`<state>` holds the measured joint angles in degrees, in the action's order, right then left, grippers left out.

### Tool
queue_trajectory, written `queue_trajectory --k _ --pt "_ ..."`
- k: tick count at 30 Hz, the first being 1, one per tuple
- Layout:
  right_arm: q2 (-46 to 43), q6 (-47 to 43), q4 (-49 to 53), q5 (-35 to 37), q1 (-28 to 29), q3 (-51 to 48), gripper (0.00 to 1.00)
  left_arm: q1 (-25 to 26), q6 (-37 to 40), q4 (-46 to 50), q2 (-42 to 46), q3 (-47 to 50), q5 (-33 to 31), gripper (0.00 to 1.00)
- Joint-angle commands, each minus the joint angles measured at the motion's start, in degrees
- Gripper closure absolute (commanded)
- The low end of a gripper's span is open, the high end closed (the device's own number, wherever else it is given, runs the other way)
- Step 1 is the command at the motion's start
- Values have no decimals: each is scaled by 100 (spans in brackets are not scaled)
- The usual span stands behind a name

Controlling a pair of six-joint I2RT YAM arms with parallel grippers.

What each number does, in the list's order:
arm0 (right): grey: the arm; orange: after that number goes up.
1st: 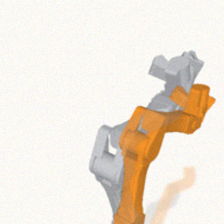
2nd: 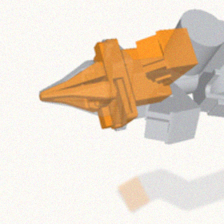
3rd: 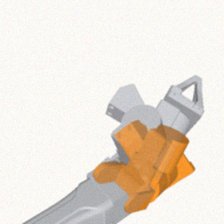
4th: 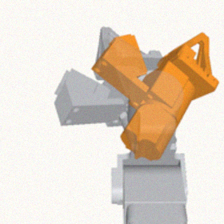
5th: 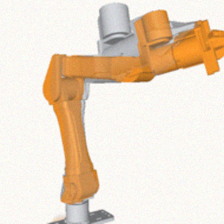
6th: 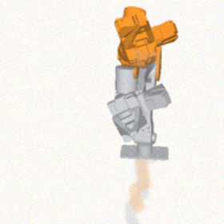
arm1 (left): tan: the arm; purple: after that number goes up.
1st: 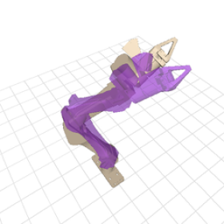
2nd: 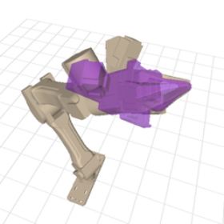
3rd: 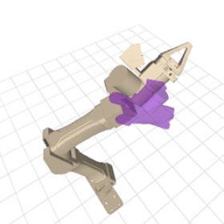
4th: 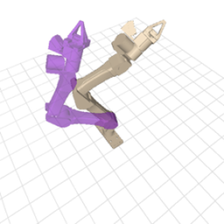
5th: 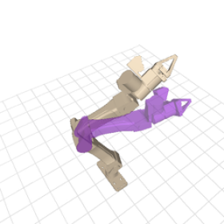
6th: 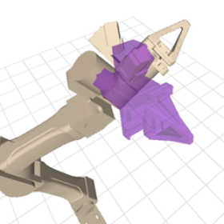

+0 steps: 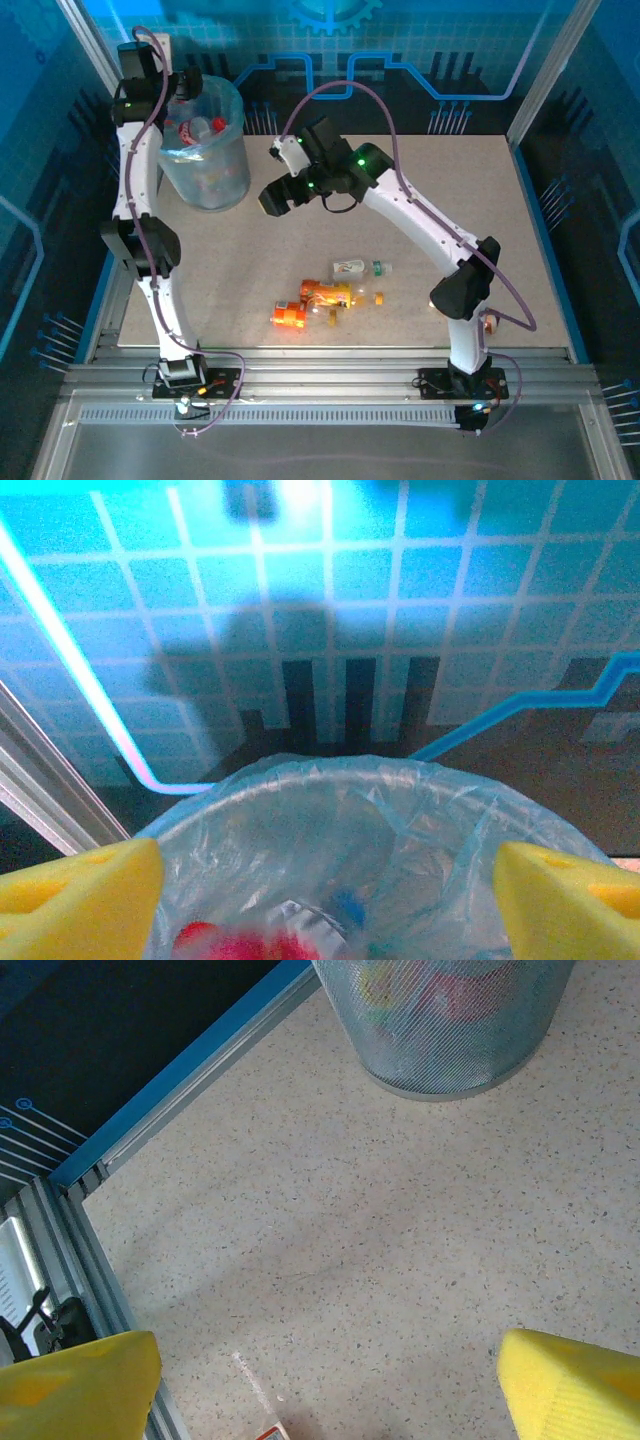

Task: Put the plastic bottles in the bin

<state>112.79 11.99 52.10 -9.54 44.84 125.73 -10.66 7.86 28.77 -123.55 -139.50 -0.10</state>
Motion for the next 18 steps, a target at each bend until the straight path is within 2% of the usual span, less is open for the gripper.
queue_trajectory --k 1,5,9,13,18 --pt "75 65 134 -112 103 184 12 -7 132 -93 78 -200 52 15" --pt "85 74 149 -101 139 189 12 -31 233 93 29 -185 -87 22" --pt "107 60 195 -96 157 189 12 -128 -18 331 -95 -187 -76 27" --pt "77 17 274 -14 156 231 12 -131 -206 449 -50 -185 65 29" --pt "-81 -73 452 170 133 229 11 51 -355 610 496 -168 146 29"
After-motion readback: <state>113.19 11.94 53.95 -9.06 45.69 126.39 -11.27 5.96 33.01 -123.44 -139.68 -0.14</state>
